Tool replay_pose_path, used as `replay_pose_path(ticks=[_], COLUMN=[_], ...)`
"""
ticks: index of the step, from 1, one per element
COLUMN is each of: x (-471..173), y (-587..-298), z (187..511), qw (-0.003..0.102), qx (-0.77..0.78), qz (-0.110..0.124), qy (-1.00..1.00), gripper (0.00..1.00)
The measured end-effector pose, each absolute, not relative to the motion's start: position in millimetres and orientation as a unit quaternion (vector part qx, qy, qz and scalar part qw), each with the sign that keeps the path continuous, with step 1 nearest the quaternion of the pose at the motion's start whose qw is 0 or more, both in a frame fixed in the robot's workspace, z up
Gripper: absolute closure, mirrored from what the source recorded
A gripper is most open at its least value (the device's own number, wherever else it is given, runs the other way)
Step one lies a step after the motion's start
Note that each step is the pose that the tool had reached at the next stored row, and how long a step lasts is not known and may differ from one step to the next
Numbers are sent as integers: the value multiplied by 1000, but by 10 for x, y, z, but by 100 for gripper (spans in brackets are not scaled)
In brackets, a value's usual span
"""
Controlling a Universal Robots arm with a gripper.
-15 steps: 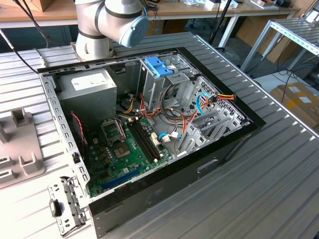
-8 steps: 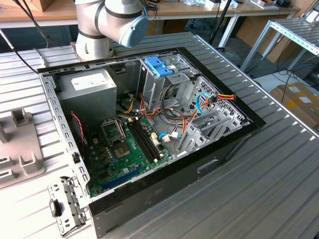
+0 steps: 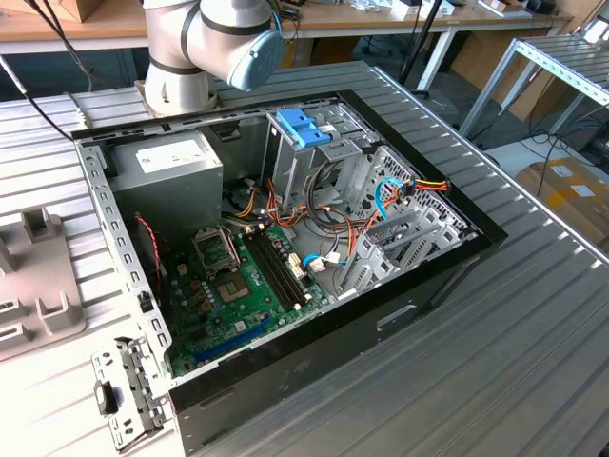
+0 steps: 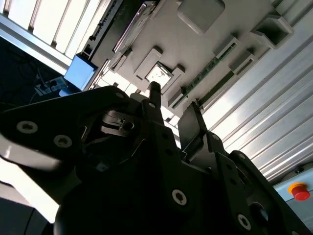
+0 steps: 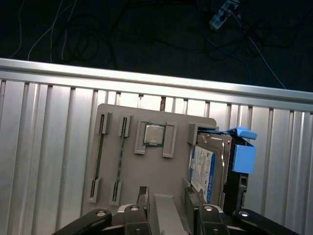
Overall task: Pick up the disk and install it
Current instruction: 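Pick up the disk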
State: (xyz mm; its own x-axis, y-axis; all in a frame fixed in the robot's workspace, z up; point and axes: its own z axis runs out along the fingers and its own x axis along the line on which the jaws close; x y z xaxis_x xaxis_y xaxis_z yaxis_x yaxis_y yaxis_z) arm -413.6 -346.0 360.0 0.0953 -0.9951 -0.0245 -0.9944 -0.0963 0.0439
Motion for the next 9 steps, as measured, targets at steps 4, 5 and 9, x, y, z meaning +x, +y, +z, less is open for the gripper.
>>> replay_pose_path(ticks=[4, 5, 9], x=[-4136, -4136, -4136], y=[-3459, -3459, -3450], z=[3600, 3600, 3597], qw=[8, 8, 8], qx=[741, 741, 741], qz=[-24, -24, -24], qy=[-671, -671, -671], gripper=[58, 58, 58])
